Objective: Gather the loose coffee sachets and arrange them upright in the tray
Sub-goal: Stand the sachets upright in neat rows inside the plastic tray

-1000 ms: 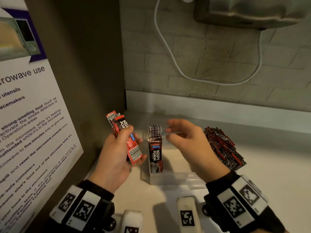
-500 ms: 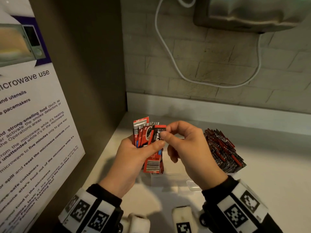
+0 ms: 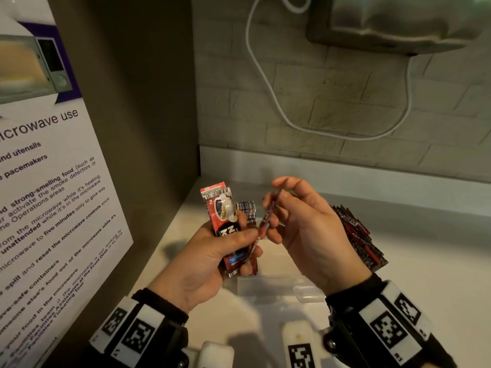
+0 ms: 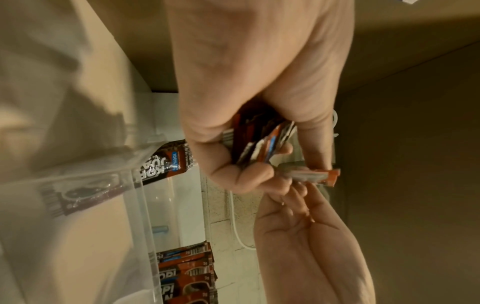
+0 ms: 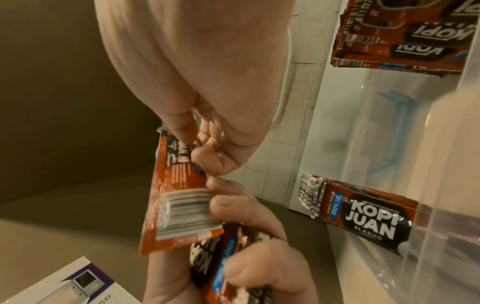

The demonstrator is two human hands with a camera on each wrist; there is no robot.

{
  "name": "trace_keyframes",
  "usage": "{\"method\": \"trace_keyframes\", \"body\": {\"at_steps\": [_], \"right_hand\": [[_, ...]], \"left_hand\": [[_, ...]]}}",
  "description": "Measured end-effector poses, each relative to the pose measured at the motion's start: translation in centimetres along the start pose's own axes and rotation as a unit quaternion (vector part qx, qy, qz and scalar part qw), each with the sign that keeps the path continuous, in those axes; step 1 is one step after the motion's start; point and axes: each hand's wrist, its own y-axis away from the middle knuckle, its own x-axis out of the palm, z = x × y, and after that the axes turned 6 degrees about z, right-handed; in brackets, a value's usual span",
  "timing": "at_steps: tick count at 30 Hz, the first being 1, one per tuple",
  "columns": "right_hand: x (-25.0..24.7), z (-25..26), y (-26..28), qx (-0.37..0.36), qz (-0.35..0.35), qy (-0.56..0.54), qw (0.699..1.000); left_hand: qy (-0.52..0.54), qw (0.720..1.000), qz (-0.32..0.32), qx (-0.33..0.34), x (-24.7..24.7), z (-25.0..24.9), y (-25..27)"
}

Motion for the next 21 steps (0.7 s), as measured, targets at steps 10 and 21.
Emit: {"method": "trace_keyframes", "body": {"at_steps": [10, 21], "right_hand": [[-0.1, -1.5, 0.4, -0.001, -0.070, 0.159, 0.985], [-3.6, -3.3, -0.5, 0.186, -0.108, 0.400, 0.891]], "left_hand": [[-0.066, 0.986, -0.126, 0.092, 0.5, 0.7, -0.9], [-0.033, 0.968, -0.249, 0.013, -2.2, 1.1, -1.3]]}}
